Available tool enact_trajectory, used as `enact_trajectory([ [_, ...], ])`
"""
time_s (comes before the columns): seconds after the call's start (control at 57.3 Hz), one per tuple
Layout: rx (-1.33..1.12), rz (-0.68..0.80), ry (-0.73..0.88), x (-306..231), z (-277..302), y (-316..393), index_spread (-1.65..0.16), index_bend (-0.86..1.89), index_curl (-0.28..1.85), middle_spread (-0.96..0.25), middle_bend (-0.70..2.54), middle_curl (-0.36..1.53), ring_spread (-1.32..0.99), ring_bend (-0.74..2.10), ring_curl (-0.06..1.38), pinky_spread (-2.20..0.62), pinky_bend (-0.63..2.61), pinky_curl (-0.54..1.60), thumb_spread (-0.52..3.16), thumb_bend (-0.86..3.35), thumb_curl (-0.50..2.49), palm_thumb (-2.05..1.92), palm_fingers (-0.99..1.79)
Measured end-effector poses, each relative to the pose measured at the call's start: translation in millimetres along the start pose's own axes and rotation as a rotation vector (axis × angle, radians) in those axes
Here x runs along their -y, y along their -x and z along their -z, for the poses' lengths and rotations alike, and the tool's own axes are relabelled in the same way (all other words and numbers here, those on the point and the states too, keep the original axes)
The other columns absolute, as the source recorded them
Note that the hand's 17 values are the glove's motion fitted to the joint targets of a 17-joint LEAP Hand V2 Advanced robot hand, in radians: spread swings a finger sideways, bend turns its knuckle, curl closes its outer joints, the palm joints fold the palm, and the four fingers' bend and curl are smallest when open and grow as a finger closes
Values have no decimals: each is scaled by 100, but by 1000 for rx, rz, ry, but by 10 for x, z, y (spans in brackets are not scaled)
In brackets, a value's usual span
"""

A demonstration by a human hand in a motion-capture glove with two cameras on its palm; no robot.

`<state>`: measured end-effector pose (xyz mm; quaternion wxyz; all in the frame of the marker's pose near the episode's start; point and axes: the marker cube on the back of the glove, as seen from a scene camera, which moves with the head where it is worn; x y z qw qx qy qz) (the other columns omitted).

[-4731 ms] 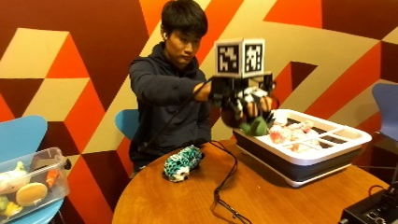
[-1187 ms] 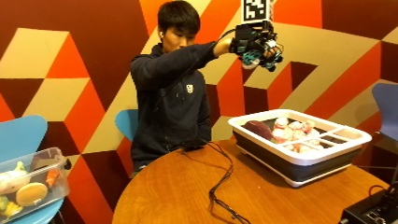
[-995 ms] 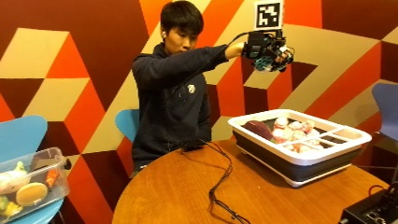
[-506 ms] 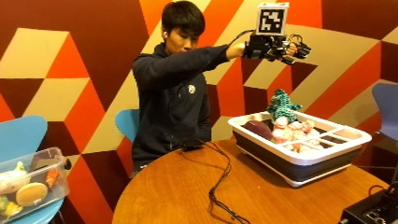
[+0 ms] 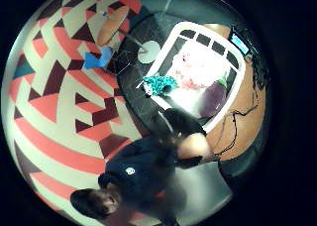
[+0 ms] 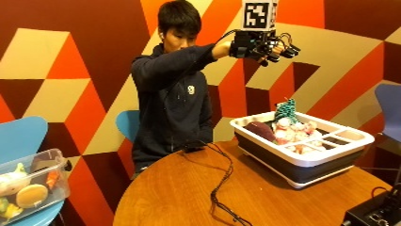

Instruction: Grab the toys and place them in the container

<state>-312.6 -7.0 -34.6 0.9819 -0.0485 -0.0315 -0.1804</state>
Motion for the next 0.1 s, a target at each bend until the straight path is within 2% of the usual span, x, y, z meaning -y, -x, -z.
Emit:
enact_trajectory([
  [0.105, -14, 7, -17, -55, -8, -114, -22, 13, 37, 1, 14, 33, 2, 14, 29, 9, 80, 37, 129, -1, 42, 15, -21],
])
